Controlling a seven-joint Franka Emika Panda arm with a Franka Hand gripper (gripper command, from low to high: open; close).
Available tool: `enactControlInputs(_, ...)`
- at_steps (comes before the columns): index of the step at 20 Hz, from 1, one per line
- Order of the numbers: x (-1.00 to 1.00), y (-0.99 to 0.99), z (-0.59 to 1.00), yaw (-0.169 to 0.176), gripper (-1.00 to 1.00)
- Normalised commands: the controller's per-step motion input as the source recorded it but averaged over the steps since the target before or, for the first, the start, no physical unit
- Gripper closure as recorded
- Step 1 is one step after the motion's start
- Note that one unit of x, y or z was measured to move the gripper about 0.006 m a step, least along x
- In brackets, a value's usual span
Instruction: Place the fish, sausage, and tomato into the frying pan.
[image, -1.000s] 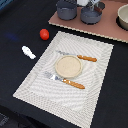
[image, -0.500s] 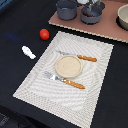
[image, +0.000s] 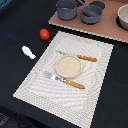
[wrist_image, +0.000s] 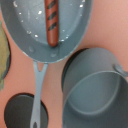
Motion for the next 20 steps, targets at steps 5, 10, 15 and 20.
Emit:
enactControlInputs(5,-0.3,-0.92,0.14,0.0,-1.0)
enactControlInputs(10,-0.37,-0.92,-0.33,0.0,-1.0)
enactControlInputs(15,-0.41,-0.94,-0.31,0.0,-1.0)
enactControlInputs(20,-0.44,-0.94,-0.25,0.0,-1.0)
